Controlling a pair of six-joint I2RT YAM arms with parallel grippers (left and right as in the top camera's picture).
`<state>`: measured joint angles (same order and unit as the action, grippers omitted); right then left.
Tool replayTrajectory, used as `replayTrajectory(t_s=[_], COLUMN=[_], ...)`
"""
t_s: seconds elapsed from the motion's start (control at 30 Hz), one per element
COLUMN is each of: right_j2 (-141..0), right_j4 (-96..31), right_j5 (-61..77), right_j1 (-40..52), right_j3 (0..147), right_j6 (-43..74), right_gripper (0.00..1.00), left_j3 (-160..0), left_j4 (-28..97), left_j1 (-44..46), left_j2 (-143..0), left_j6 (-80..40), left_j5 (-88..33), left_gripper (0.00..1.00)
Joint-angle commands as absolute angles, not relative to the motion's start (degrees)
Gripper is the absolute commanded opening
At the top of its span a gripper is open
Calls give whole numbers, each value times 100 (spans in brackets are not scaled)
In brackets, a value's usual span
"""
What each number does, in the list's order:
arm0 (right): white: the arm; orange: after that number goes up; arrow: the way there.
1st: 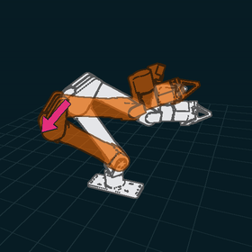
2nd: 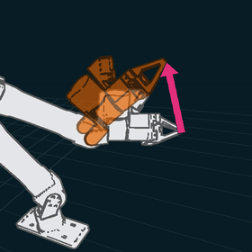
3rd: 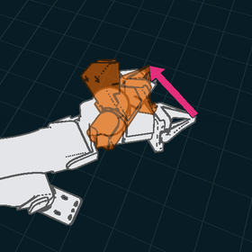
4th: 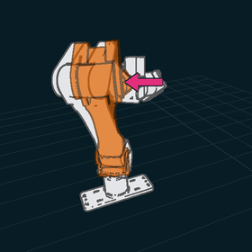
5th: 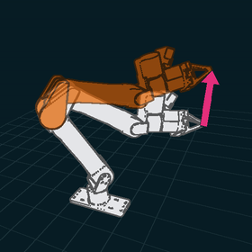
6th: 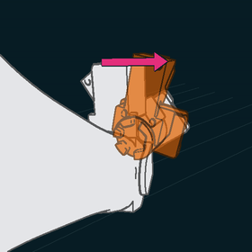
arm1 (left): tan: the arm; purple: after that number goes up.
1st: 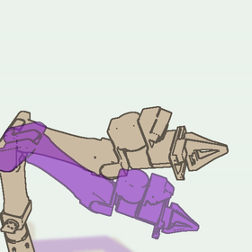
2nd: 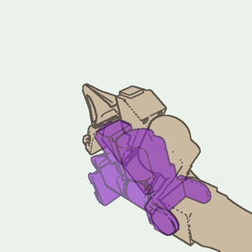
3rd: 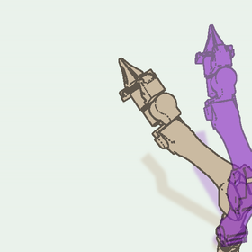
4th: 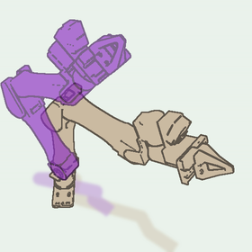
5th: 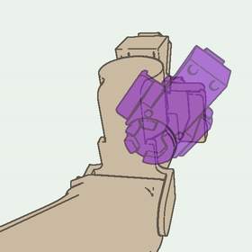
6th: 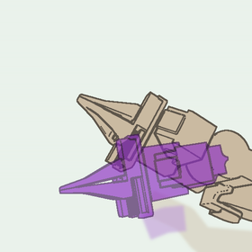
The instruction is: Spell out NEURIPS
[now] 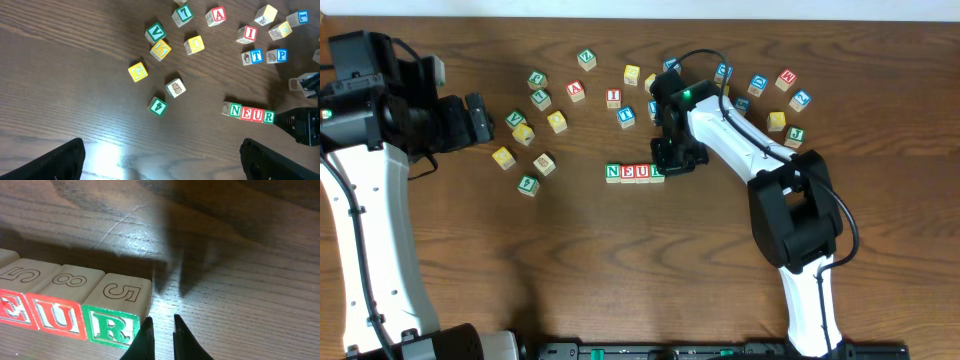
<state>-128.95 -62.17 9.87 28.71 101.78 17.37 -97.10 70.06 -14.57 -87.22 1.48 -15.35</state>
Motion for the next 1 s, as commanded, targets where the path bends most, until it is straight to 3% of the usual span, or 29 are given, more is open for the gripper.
replayTrajectory(t_s=[0.0, 0.57, 0.8, 0.97], right_j2=[-12774, -12770, -12770, -12770], right_j4=[-6243, -6445, -7032, -7439], right_j5=[1094, 1094, 1092, 1092], right_j1=[2967, 2703, 2462, 2292], right_j3=[10143, 10381, 11135, 12029], right_j6=[1772, 1570, 1404, 1229], right_gripper=[9, 11, 11, 17], left_j3=[-9843, -9843, -9843, -9843], left_j4=[7004, 7006, 7006, 7004], left_j1=[-1472, -1470, -1470, -1470], left_j2=[-8685, -8683, -8683, -8685], left_j6=[141, 141, 141, 141], left_j5=[-1603, -1603, -1603, -1603], left_gripper=[98, 98, 98, 98])
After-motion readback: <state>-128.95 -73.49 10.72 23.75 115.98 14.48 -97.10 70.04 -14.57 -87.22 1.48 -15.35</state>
